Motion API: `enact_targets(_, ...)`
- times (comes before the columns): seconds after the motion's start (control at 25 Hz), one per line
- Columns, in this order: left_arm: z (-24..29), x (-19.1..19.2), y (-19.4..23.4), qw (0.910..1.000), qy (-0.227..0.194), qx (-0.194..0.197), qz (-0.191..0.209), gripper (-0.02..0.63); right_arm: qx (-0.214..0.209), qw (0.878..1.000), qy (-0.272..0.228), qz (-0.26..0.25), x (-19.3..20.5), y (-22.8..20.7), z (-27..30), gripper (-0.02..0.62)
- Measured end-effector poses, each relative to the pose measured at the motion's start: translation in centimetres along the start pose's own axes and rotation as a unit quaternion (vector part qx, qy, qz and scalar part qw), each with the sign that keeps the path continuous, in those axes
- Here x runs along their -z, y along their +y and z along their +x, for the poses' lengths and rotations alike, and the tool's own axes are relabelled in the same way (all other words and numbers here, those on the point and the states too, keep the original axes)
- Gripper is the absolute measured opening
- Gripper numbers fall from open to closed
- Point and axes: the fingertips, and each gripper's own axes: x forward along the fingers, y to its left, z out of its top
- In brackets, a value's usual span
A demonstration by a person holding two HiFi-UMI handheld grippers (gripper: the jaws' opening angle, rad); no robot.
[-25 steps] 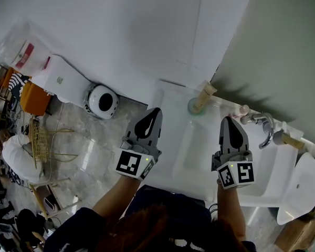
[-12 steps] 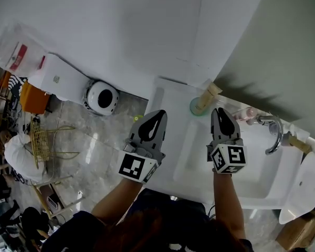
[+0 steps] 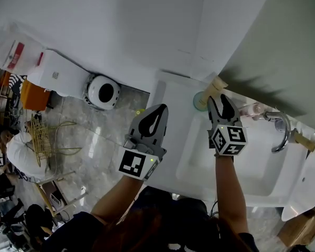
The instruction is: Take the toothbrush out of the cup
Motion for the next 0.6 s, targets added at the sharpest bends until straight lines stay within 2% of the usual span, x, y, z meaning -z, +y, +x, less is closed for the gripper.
enact_targets(0.36,0.3,1.5,1.6,0.9998,0.013,-0.012,0.001,0.015,0.001,1.0,-0.003,0.0,0.1,-0.8,1.9,0.19)
enact_targets(0.6,0.5,1.7,2.0,0.9997,0.015,-0.016,0.005,0.015,-0.004,1.0,0.002,-0.002,0.4,-0.7,2.6,0.112)
